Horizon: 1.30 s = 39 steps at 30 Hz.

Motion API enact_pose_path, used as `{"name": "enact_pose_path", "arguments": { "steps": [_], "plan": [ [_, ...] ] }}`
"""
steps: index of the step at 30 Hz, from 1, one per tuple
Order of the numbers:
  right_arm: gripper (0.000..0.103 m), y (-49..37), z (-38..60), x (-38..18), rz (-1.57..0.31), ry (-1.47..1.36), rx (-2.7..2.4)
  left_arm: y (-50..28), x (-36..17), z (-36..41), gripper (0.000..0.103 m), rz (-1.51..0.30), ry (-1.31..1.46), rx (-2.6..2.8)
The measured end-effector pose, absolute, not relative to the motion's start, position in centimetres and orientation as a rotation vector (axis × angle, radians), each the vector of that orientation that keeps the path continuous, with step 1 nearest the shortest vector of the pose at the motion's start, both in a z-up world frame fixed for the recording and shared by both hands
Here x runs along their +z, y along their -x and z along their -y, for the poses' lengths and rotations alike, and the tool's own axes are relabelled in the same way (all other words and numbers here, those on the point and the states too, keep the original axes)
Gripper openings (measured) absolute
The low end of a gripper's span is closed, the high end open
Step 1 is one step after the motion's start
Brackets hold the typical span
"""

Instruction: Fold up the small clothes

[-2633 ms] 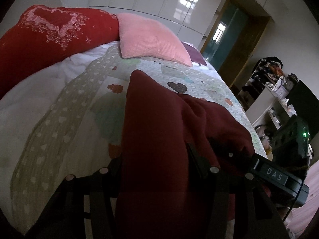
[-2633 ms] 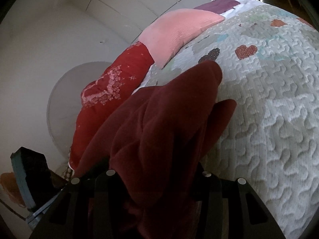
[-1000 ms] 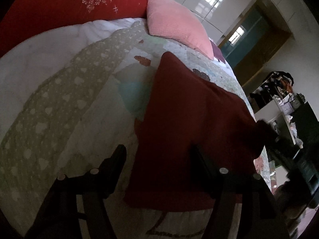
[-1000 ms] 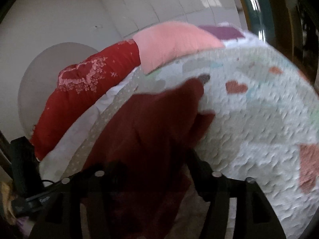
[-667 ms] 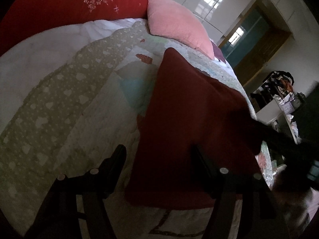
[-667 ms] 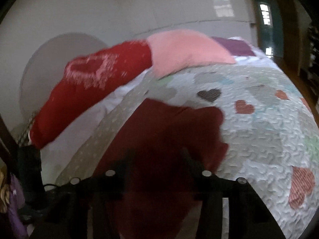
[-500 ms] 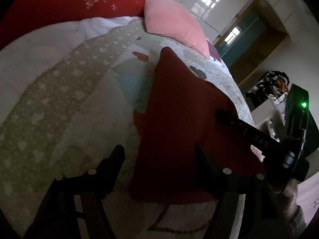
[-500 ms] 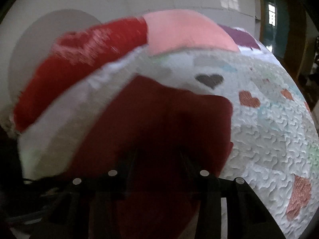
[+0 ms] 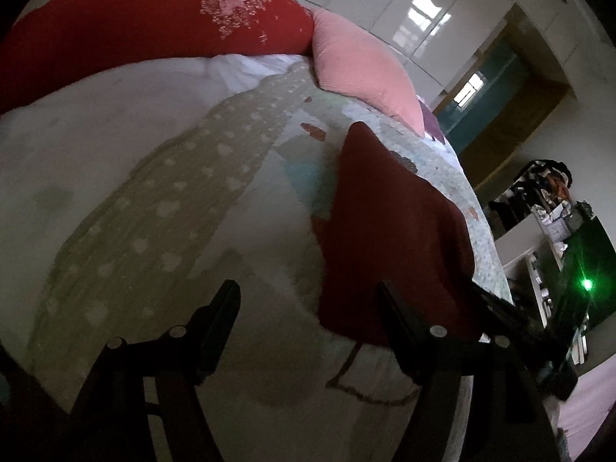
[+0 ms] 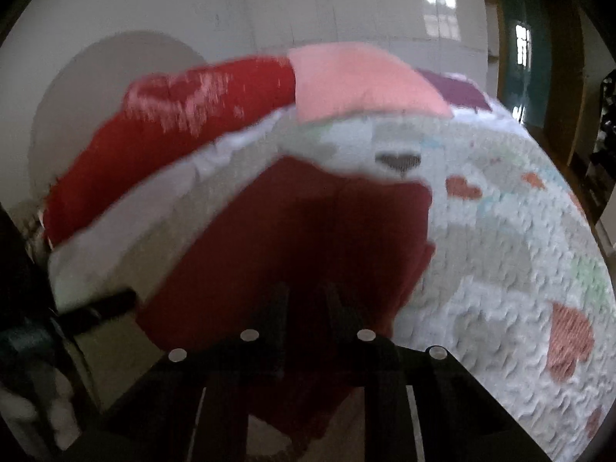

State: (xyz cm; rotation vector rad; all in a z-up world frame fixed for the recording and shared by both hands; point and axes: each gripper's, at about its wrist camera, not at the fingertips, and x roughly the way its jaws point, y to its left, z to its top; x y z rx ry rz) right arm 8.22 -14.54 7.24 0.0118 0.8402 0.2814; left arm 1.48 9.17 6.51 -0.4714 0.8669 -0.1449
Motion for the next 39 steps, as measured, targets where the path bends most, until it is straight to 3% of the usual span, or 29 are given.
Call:
{"name": "enact_pose_path", "arguments": {
  "steps": [10, 13, 16, 19, 22, 23, 26, 28, 31, 35, 39],
  "plan": [
    [0.018, -5.8, 14.2, 10.2, -0.767, -0.09, 0.34, 2.6, 8.3, -11.2, 0.072, -0.783, 0.425, -0.06],
    [0.018, -5.9, 11.3, 8.2, -0.845, -0.049, 0.406, 3.9, 9.6, -11.1, 0.072, -0.739, 0.394, -0.057],
    [0.023, -6.7, 9.1, 4.6, -0.941, 0.034, 0.377, 5.3, 10.9, -10.9, 0.072, -0.689, 0.342, -0.051],
    [0.025, -5.9, 10.1, 5.8, -0.888, -0.033, 0.378, 6.4, 11.8, -10.8, 0.073, -0.656, 0.301, -0.033],
    [0.038, -5.3, 12.6, 6.8, -0.854, -0.107, 0.339, 7.5, 12.6, -10.5, 0.074, -0.624, 0.281, -0.021],
    [0.038, -5.2, 13.7, 6.7, -0.857, -0.127, 0.31, 8.0, 13.0, -10.2, 0.075, -0.605, 0.257, -0.01],
    [0.039, -3.7, 17.1, 6.4, -0.872, -0.224, 0.244, 9.6, 14.5, -8.9, 0.085, -0.527, 0.155, 0.052],
    [0.052, -1.9, 18.7, 6.6, -0.853, -0.258, 0.188, 10.6, 15.4, -7.4, 0.093, -0.461, 0.061, 0.102],
    [0.052, 0.6, 20.0, 6.7, -0.841, -0.285, 0.155, 12.0, 16.1, -5.0, 0.1, -0.381, -0.07, 0.129],
    [0.054, 2.7, 19.7, 6.9, -0.833, -0.222, 0.162, 13.2, 16.1, -2.3, 0.101, -0.338, -0.182, 0.126],
    [0.061, 4.7, 18.8, 7.1, -0.82, -0.147, 0.176, 13.2, 15.9, -1.5, 0.102, -0.436, -0.088, -0.017]
  ]
}}
